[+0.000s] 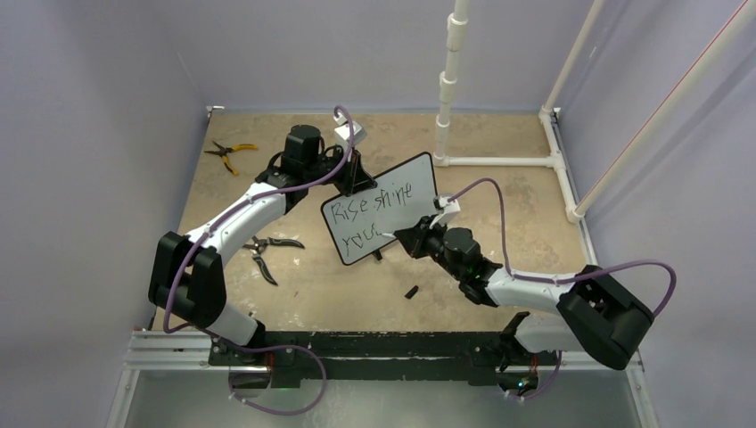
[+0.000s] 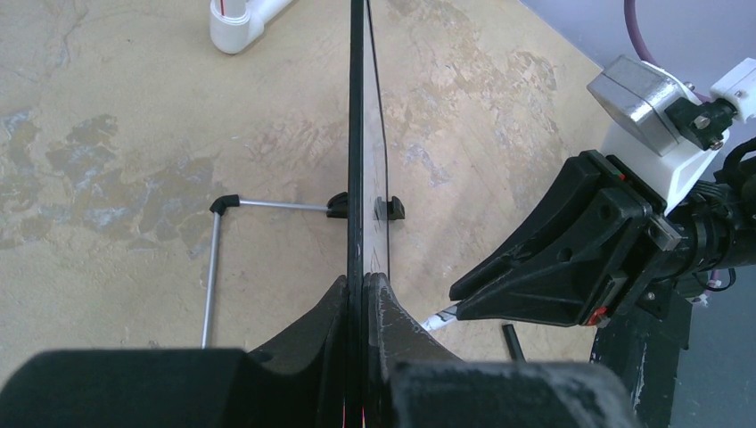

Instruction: Write a sentence on the whiteboard

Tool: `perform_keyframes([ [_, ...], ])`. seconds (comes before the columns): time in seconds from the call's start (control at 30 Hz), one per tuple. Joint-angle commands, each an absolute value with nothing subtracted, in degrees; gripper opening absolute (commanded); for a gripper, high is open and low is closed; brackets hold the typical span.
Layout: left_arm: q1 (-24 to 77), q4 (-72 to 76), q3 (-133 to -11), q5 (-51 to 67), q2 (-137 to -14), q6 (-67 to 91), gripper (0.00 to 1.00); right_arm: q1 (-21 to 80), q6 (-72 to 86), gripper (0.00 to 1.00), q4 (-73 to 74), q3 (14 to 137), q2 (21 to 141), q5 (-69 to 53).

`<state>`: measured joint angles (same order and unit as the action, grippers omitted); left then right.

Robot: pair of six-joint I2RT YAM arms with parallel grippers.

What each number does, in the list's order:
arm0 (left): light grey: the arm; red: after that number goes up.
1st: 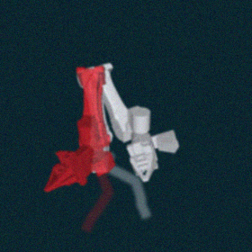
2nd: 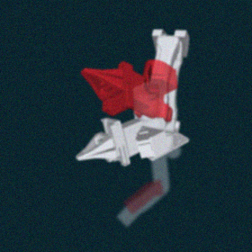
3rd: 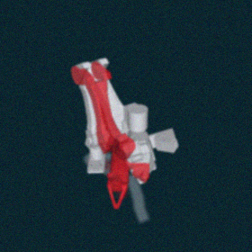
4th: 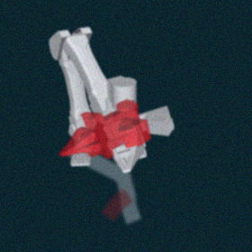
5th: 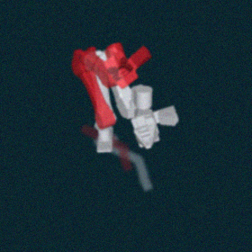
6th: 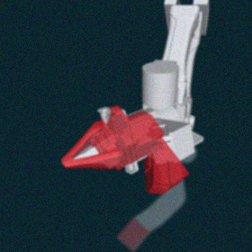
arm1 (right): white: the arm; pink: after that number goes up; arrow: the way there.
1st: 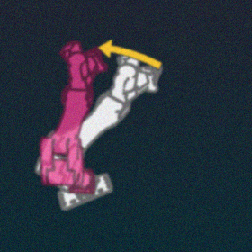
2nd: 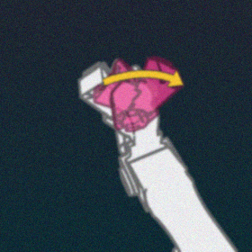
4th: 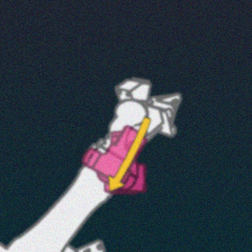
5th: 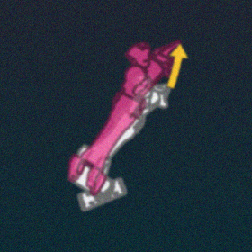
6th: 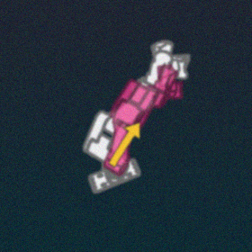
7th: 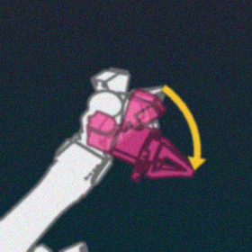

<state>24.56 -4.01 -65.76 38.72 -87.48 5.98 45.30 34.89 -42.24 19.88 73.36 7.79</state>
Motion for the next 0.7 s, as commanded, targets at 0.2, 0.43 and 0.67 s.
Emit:
perform_keyframes([
  [0.2,24.96,-3.25,-65.48,39.64,-85.34,5.36,0.00,44.93,33.84,0.00,-42.37,20.97,67.08,10.34],
  [0.43,24.96,-3.12,-65.41,39.73,-85.43,5.36,0.00,44.32,32.43,0.00,-44.45,23.56,69.70,9.52],
  [0.67,24.96,-3.16,-65.39,39.73,-85.43,5.36,0.00,44.11,32.89,0.00,-46.90,23.99,71.85,8.38],
])
